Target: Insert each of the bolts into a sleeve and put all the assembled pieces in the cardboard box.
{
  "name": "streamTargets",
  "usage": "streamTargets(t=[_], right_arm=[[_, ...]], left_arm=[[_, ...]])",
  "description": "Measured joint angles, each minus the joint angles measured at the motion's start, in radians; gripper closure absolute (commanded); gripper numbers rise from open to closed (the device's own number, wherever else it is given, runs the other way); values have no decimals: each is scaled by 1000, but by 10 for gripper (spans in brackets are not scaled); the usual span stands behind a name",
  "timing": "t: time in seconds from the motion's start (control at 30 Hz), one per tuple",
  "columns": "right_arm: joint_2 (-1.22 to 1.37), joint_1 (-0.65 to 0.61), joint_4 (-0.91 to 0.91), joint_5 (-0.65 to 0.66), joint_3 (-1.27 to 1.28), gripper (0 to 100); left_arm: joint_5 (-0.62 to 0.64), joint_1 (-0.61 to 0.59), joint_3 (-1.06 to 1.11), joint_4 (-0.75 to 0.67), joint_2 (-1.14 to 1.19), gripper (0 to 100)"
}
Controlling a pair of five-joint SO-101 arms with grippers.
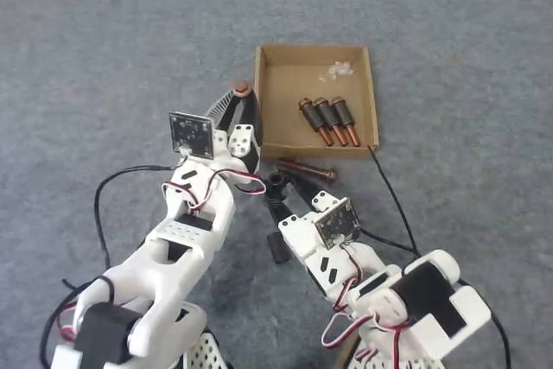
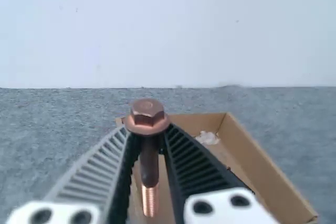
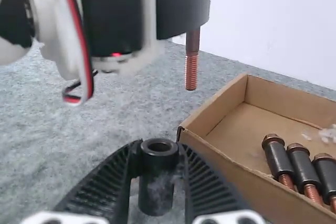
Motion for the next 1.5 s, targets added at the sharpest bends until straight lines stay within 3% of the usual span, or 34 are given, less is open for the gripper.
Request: streamTargets(t=[0.23, 0.53, 0.77, 1.5], right_arm=[[0, 0, 0, 0, 0, 993], [0, 0, 0, 0, 0, 993], [5, 0, 0, 0, 0, 993], [6, -9, 66, 0, -2, 993]], left_arm=[[68, 0, 0, 109, -89, 989], [78, 86, 0, 535, -446, 989], [176, 91, -14, 798, -535, 989], [189, 126, -12, 827, -539, 989]])
